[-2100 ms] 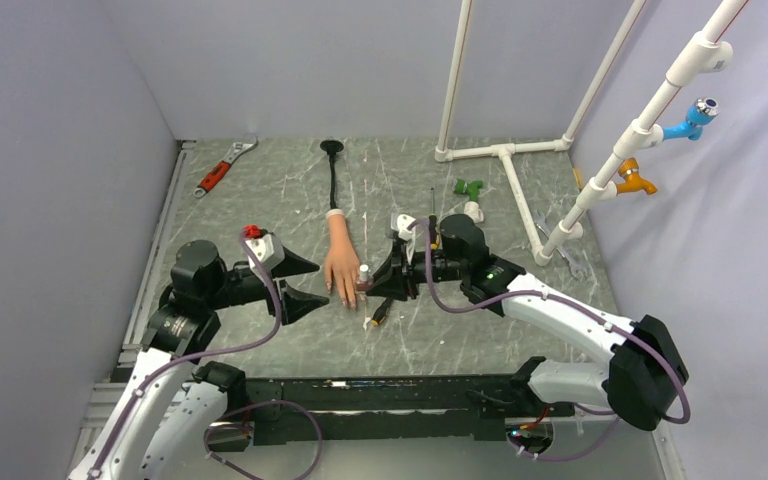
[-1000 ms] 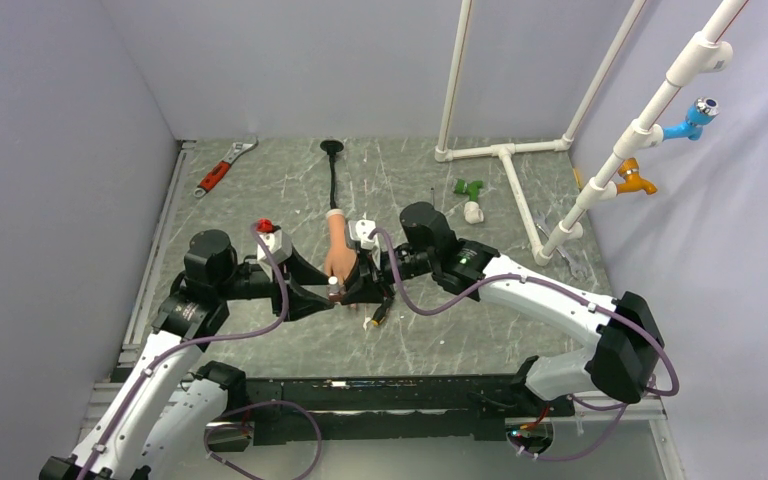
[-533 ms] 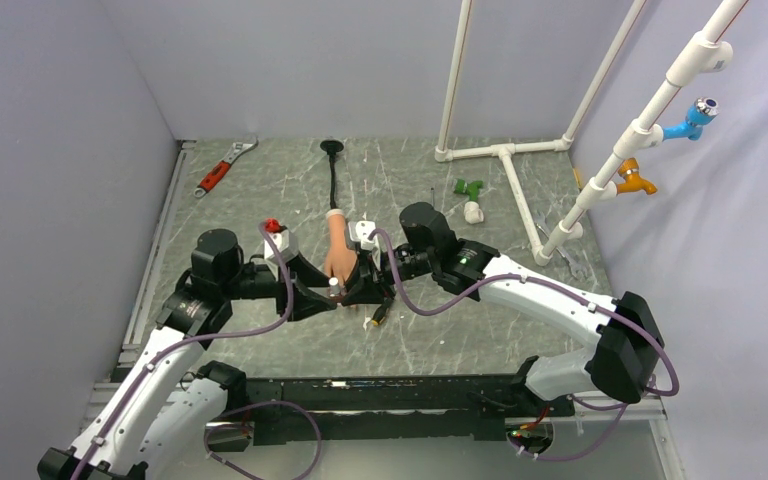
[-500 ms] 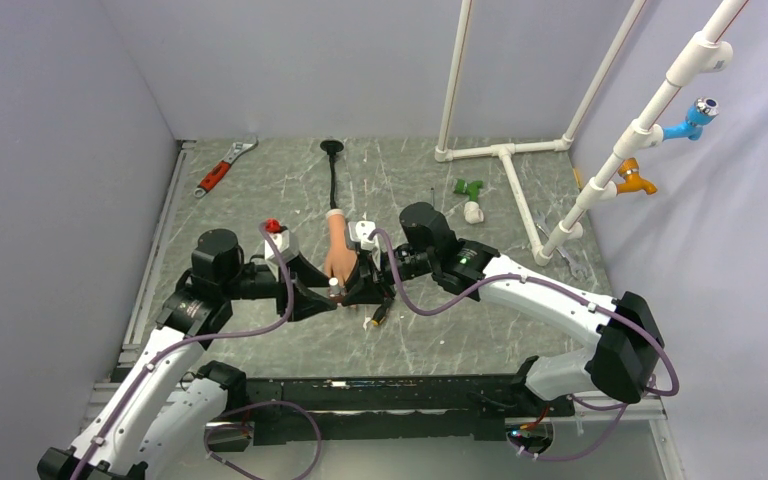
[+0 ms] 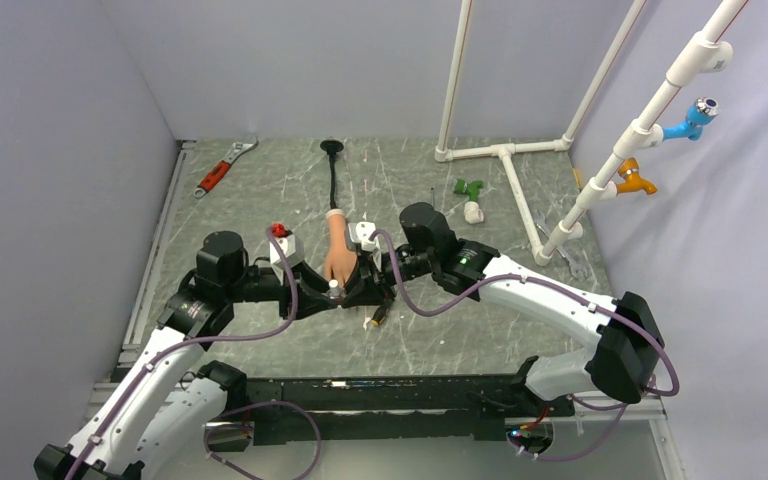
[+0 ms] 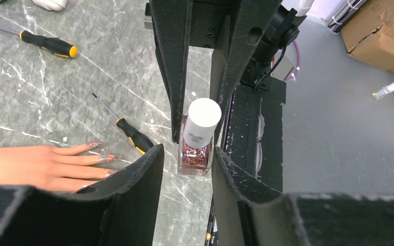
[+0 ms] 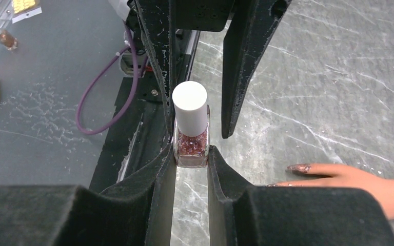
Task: Paint the nails
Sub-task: Pick up the nail polish bottle from the center of the board.
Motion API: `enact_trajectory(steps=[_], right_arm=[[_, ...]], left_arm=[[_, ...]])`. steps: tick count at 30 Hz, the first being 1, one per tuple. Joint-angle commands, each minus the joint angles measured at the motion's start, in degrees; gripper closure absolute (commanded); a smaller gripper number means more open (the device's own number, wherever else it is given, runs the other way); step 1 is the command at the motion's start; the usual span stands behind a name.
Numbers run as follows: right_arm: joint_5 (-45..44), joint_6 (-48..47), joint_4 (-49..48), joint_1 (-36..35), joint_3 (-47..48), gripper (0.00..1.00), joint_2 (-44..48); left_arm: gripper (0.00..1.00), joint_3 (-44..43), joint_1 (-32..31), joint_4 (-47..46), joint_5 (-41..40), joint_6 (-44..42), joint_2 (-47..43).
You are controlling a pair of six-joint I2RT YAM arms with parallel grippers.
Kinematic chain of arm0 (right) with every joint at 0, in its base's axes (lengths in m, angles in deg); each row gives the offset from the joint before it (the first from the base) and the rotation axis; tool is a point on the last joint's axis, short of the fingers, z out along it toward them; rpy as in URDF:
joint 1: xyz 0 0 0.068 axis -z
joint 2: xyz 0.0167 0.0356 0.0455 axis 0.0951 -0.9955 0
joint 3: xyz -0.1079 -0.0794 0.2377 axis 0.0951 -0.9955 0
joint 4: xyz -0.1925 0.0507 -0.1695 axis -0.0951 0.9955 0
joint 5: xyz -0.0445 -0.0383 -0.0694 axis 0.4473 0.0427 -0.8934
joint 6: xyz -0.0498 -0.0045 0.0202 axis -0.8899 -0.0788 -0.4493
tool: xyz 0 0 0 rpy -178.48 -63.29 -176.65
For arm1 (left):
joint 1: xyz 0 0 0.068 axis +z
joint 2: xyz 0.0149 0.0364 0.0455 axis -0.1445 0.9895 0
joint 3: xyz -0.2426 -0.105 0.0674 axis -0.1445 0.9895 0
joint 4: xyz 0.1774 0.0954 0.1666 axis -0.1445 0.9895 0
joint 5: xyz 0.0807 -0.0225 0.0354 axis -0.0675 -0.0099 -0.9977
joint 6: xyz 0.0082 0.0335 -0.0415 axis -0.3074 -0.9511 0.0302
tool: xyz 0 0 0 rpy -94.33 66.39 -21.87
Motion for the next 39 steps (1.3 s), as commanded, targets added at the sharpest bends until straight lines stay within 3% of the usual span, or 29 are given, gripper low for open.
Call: enact_trajectory(steps=[1, 3, 6, 8, 9, 11, 12, 14, 21, 30, 39], right_arm=[[2.8, 0.1, -4.3, -0.3, 1.6, 1.00, 2.4], [3.0, 0.3, -4.6, -0.3, 1.5, 1.00, 2.6], [2.9, 0.9, -5.6, -0.4, 0.8, 1.00, 2.8], [2.2, 1.8, -7.8, -0.4, -0.1, 1.00, 3.1], [1.9, 2.2, -9.0, -0.4, -0.7, 0.95, 3.2], [0.7, 3.2, -9.9, -0.4, -1.0, 0.59, 3.4], [-0.3, 3.8, -10.3, -0.4, -1.2, 0.46, 3.5], [-1.7, 4.2, -11.3, -0.4, -1.7, 0.34, 4.0], [-1.8, 4.9, -14.9, -0.4, -3.8, 0.34, 5.6], [0.6, 6.7, -11.5, -0.3, 0.6, 0.41, 3.3], [4.3, 13.2, -18.4, -0.3, 0.8, 0.42, 2.5]], left_arm=[[0.60, -1.2, -0.5, -0.2, -1.7, -1.3, -0.9], [0.70, -1.1, -0.6, -0.4, -2.1, -1.1, -1.2], [1.00, -1.1, -0.7, -0.5, -2.9, -0.8, -2.0], [1.00, -1.3, -0.7, -0.3, -3.8, -0.8, -3.1], [1.00, -1.2, -0.7, -0.4, -4.1, -0.7, -3.8], [1.00, -0.6, -0.6, -1.5, -4.8, 0.0, -5.2], [1.00, -0.4, -0.6, -1.9, -4.7, 0.2, -5.4], [1.00, -0.9, -0.5, -1.1, -3.5, 0.0, -5.1], [1.00, -1.3, -0.5, -1.7, -1.1, -0.6, -6.1], [1.00, -0.4, 0.3, -5.9, -0.1, 1.5, -9.2], [1.00, 0.2, 1.3, -6.2, -2.3, 1.5, -11.2]])
